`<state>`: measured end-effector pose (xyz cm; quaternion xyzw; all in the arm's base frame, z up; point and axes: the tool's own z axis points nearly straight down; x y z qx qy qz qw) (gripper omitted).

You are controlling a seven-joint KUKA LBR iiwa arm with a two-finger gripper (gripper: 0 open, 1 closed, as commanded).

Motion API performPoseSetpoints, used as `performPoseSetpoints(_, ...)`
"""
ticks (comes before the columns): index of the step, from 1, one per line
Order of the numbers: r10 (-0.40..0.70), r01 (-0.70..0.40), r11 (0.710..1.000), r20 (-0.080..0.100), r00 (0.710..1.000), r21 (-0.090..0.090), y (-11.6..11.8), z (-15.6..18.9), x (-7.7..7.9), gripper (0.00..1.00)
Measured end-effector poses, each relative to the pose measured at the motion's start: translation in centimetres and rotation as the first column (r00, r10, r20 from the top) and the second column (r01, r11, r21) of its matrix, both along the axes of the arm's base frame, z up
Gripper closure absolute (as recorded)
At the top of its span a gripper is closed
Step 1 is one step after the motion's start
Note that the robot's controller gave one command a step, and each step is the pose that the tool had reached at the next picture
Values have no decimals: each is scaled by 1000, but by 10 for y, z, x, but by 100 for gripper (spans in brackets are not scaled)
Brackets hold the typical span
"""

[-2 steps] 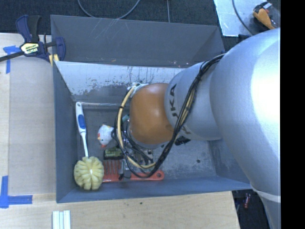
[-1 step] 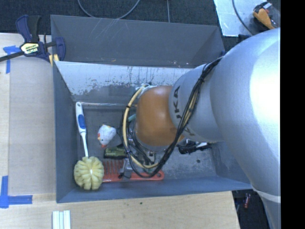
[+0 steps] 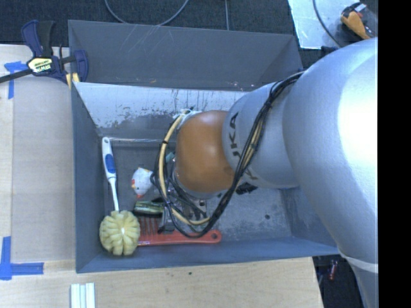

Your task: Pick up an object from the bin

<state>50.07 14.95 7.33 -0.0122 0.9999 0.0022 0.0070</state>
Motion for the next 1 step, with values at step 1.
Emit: performPoseSetpoints(1,0,0,1000,0,1000,0,0,0,0,100)
